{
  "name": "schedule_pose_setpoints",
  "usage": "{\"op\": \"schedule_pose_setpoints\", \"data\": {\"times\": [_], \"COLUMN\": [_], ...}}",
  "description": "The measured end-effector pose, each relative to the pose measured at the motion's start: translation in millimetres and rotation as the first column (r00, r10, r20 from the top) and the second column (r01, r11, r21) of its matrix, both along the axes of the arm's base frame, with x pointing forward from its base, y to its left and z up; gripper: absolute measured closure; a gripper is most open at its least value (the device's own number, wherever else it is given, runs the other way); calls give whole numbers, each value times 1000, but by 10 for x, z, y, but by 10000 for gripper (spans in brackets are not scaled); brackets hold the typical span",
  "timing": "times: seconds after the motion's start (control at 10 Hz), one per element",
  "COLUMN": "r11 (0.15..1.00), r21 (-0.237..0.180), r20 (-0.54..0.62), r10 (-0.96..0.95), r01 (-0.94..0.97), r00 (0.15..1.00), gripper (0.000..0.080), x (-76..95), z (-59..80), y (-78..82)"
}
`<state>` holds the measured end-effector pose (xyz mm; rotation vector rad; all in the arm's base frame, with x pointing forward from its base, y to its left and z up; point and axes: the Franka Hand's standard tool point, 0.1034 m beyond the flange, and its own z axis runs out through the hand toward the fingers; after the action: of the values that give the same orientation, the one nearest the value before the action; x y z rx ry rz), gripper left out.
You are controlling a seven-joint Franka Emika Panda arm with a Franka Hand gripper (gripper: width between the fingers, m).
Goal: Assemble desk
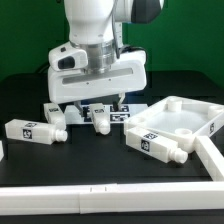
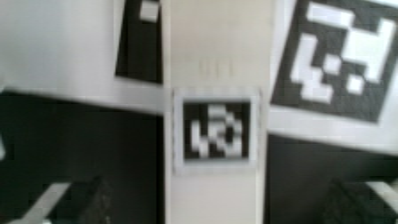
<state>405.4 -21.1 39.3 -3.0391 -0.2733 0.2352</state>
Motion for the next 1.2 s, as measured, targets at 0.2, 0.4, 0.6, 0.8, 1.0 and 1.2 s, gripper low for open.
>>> {"op": "schedule_pose_setpoints", "data": {"times": [0.2, 0.4, 0.6, 0.8, 1.0, 1.2], "r11": [998, 998, 998, 1000, 993, 967], "r21": [0, -1, -2, -24, -60, -69], "r20": [-18, -19, -19, 3, 46, 19], "r10": [-56, -58, -58, -6, 108, 245], "r01": [56, 58, 58, 6, -105, -243], "r00": [998, 998, 998, 1000, 993, 969], "gripper": [152, 150, 150, 150, 150, 150], "x": [384, 400, 399, 589, 1130, 1280], "z": [142, 118, 114, 190, 344, 267], "y": [204, 217, 219, 308, 603, 859]}}
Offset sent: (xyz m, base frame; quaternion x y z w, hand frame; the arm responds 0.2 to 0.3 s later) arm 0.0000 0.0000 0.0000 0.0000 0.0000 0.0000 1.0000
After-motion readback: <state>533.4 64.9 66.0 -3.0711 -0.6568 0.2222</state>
